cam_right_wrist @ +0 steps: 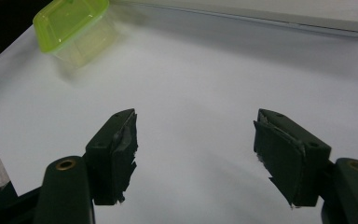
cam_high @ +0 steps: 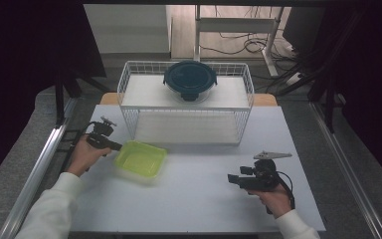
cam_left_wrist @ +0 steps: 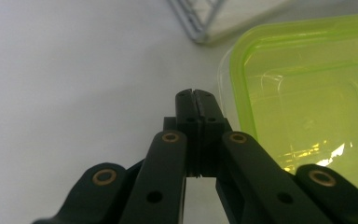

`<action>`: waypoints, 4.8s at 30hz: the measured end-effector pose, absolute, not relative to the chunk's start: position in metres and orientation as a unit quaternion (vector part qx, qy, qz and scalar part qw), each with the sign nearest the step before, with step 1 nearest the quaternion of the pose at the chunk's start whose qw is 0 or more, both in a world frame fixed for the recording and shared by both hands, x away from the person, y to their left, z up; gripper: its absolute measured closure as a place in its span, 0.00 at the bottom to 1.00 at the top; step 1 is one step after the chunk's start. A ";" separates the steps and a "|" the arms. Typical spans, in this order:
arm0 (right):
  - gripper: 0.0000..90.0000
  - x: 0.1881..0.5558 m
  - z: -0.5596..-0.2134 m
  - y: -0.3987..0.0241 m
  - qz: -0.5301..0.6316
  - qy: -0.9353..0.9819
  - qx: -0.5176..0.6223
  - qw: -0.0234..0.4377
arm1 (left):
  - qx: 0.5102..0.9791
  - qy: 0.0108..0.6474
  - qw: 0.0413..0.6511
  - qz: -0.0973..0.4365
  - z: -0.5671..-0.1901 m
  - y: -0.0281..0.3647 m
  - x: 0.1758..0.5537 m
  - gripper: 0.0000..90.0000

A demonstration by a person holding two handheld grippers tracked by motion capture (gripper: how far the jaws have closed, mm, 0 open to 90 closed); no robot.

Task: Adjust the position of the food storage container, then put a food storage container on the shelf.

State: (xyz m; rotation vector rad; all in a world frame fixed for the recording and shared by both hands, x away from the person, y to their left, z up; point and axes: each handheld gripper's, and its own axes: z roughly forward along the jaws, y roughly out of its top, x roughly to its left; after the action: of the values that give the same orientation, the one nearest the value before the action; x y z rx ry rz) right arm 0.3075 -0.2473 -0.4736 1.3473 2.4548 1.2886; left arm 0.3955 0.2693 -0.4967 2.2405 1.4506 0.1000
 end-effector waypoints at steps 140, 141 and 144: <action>0.41 0.341 -0.477 -0.194 0.416 0.784 0.459 -0.037 | 0.690 0.552 0.458 -0.103 -0.505 0.180 0.310 0.36; 0.41 0.342 -0.477 -0.192 0.415 0.784 0.460 -0.040 | 0.692 0.553 0.453 -0.106 -0.507 0.178 0.311 0.36; 0.42 0.345 -0.479 -0.184 0.415 0.782 0.463 -0.045 | 0.699 0.549 0.445 -0.109 -0.509 0.173 0.312 0.37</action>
State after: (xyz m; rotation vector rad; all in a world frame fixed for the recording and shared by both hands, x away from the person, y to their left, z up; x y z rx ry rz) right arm 0.3452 -0.1843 -0.4786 1.4973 2.5287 1.3429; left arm 0.3115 0.1731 -0.5088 1.7312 1.3613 -0.2704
